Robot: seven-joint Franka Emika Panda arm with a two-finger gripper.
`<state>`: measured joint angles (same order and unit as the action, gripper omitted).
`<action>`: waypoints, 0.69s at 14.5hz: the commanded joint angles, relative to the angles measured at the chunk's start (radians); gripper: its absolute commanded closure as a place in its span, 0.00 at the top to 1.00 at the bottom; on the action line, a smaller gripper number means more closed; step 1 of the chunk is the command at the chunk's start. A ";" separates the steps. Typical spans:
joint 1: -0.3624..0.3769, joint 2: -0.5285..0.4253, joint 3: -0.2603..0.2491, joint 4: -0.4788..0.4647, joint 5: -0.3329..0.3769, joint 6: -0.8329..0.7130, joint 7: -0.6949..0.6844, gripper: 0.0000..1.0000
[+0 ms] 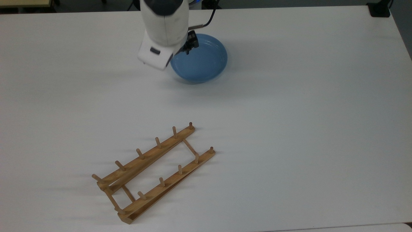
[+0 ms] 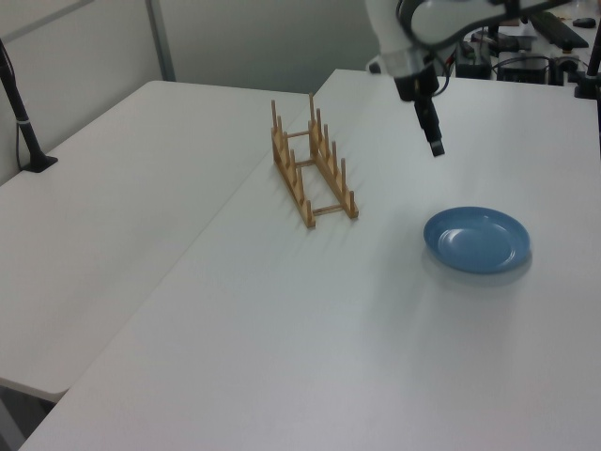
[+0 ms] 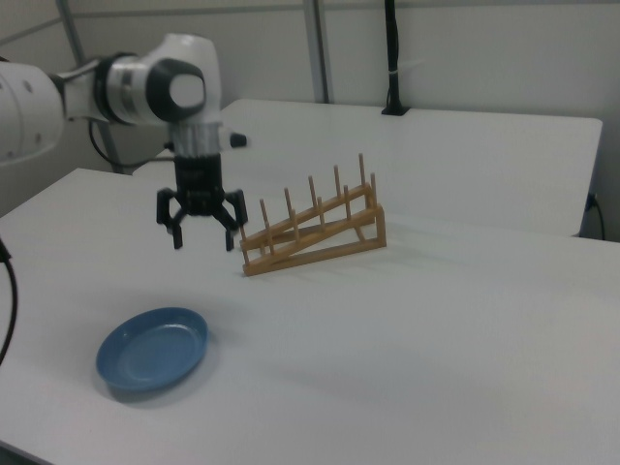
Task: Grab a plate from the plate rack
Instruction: 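Open the gripper, release the plate, and raise the gripper away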
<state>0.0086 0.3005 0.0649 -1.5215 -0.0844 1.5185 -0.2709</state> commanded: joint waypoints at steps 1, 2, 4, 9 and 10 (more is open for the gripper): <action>0.036 -0.121 -0.010 -0.026 -0.011 -0.023 0.206 1.00; 0.037 -0.142 -0.011 -0.026 -0.012 -0.023 0.279 1.00; 0.036 -0.181 -0.013 -0.026 -0.011 -0.018 0.363 1.00; 0.028 -0.253 -0.014 -0.051 -0.011 0.046 0.441 1.00; 0.027 -0.264 -0.014 -0.052 -0.011 0.046 0.431 1.00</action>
<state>0.0299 0.0920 0.0621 -1.5239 -0.0844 1.5243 0.1404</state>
